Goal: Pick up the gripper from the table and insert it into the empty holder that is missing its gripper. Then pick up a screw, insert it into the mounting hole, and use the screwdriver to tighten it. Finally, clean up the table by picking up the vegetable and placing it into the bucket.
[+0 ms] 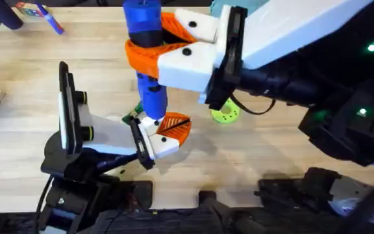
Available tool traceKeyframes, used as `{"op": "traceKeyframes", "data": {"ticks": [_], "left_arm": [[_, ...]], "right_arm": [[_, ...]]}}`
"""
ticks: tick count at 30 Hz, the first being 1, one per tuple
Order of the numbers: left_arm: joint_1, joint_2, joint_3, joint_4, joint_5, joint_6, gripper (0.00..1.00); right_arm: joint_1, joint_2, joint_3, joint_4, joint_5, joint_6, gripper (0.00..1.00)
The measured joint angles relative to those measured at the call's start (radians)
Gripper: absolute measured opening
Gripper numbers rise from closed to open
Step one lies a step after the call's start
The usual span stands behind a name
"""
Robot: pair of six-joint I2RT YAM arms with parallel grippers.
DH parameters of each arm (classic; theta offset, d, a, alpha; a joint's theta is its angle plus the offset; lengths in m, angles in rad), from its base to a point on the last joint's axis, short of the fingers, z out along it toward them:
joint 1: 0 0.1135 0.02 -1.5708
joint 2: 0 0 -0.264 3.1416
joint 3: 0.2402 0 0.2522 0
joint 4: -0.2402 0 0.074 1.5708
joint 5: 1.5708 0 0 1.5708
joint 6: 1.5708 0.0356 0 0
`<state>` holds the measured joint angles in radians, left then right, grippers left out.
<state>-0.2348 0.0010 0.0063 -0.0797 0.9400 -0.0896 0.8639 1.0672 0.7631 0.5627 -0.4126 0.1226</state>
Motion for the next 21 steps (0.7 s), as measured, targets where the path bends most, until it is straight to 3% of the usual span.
{"op": "traceKeyframes", "data": {"ticks": [21], "left_arm": [[0.0, 0.0, 0.0, 0.0, 0.0, 0.0, 0.017]], "right_arm": [[0.0, 0.0, -0.001, 0.046, -0.001, 0.014, 0.063]]}}
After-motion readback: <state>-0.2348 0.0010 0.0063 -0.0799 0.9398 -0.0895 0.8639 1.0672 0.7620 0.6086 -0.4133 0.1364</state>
